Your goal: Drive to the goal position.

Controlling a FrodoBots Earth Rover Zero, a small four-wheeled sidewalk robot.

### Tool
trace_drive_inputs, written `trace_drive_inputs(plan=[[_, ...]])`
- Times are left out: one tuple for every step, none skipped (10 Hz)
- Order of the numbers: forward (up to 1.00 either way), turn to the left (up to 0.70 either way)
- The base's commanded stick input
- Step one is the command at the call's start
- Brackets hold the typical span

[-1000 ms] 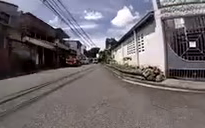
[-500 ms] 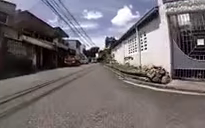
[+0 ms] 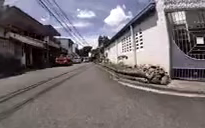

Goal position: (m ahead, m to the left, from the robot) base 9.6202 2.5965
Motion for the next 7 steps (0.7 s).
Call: trace_drive_inputs(plan=[[0.70, 0.12], [0.70, 0.12], [0.70, 0.12], [0.70, 0.12], [0.70, 0.12], [0.70, 0.12], [0.70, 0.12]])
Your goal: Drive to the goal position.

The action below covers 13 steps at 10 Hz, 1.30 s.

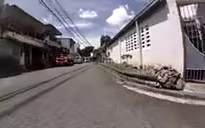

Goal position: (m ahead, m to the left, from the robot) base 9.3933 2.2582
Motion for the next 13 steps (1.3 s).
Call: trace_drive_inputs(plan=[[0.70, 0.12], [0.70, 0.12], [0.70, 0.12], [0.70, 0.12], [0.70, 0.12], [0.70, 0.12], [0.70, 0.12], [0.70, 0.12], [0.70, 0.12], [0.70, 0.12], [0.70, 0.12], [0.70, 0.12], [0.70, 0.12]])
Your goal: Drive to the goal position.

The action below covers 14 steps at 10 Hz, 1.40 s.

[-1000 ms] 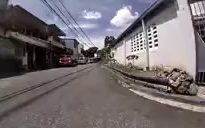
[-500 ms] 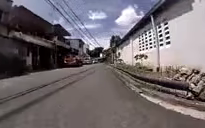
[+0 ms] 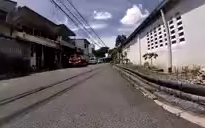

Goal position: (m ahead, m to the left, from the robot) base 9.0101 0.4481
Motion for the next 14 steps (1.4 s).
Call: trace_drive_inputs(plan=[[0.70, 0.07], [0.70, -0.17], [0.70, -0.23], [0.70, -0.23], [0.70, -0.07], [0.70, 0.09], [0.70, 0.12], [0.70, 0.12], [0.70, 0.12], [0.70, 0.12], [0.70, 0.12], [0.70, 0.12], [0.70, 0.12], [0.70, 0.12]])
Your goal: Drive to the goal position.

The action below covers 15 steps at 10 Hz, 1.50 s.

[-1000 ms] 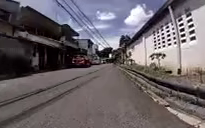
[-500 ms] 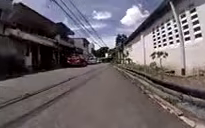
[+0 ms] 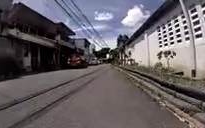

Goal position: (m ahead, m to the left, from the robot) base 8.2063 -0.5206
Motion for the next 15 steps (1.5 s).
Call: trace_drive_inputs(plan=[[0.70, 0.12], [0.56, 0.10], [0.04, 0.01], [0.36, 0.06], [0.68, 0.12], [0.70, 0.12], [0.70, 0.02], [0.70, -0.21], [0.70, -0.23], [0.70, -0.23], [0.70, -0.23], [0.70, -0.23], [0.70, -0.23], [0.70, -0.23], [0.70, -0.13]])
